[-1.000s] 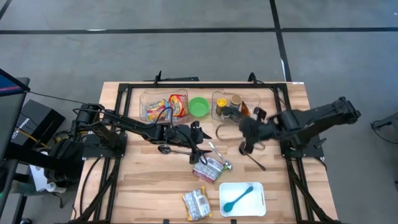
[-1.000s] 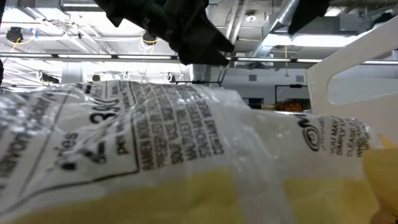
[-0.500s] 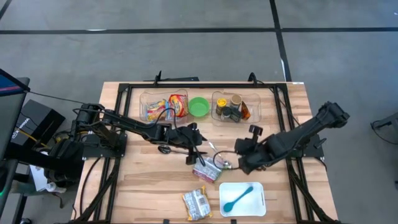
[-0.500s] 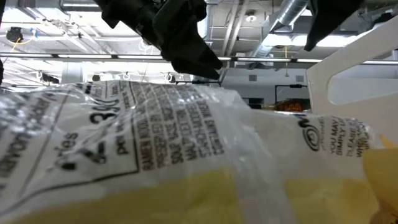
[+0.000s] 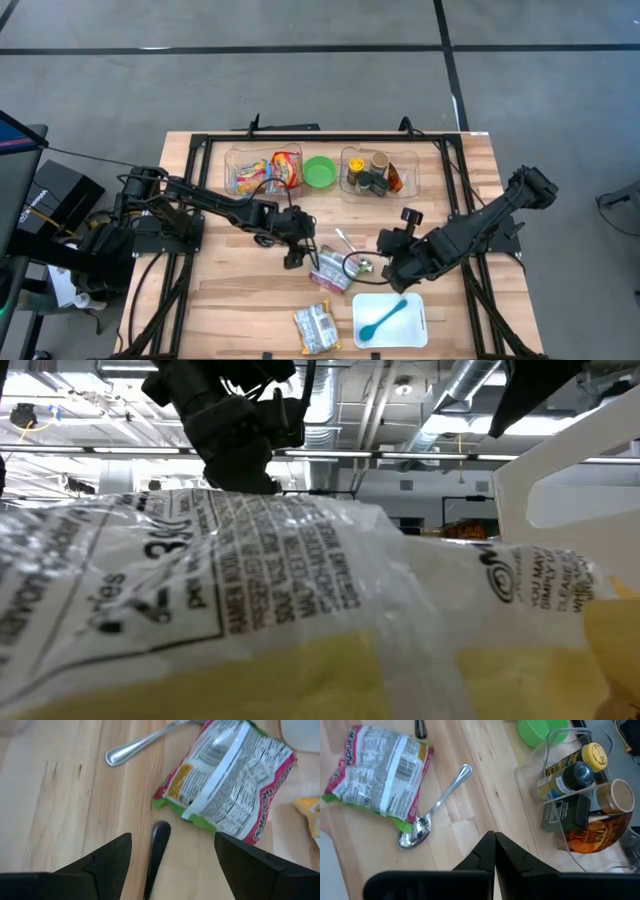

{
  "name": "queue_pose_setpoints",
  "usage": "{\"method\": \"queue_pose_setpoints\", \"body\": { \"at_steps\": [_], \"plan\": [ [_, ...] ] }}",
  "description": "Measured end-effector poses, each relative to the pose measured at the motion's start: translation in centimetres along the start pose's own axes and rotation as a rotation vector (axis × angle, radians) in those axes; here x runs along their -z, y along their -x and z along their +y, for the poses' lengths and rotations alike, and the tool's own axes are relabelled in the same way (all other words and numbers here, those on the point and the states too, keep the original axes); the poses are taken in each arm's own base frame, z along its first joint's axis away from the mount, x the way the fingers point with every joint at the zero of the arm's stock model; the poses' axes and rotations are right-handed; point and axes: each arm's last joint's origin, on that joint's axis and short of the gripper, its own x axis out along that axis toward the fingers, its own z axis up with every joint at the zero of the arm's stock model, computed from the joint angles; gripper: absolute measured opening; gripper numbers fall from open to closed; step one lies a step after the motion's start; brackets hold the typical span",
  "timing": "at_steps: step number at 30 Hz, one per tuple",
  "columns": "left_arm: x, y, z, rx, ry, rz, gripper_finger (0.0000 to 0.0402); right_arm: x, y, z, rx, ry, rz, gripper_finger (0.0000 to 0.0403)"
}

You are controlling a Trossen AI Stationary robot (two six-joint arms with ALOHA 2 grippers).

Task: Pick & Place Food Item
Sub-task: Put the left black spoon in the white bin

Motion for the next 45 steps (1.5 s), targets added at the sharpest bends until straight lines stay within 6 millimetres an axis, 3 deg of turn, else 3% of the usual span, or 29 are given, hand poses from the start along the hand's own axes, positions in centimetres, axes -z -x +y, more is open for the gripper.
{"method": "queue_pose_setpoints", "body": {
  "at_steps": [6, 19, 30, 39, 45],
  "plan": [
    [-0.3, 0.0, -0.1, 0.005, -0.001, -0.03, 0.0277, -0.2, -0.1, 0.0, 0.0, -0.013, -0.014, 0.0001],
    [2.0, 0.2, 0.8, -0.073, -0.121, 0.214, 0.0277, -0.2, -0.1, 0.0, 0.007, -0.017, -0.026, 0.0001],
    [2.6, 0.4, 1.0, -0.105, -0.163, 0.276, 0.0277, -0.5, 0.0, 0.3, -0.016, -0.039, -0.05, 0.0001],
    [5.6, -0.9, 1.5, -0.107, -0.169, 0.31, 0.0277, -0.5, 0.0, 0.3, -0.015, -0.029, -0.05, 0.0001],
    [6.5, -1.3, 1.6, -0.099, -0.17, 0.293, 0.0268, -0.5, 0.0, 0.3, -0.015, -0.03, -0.05, 0.0001]
  ]
}}
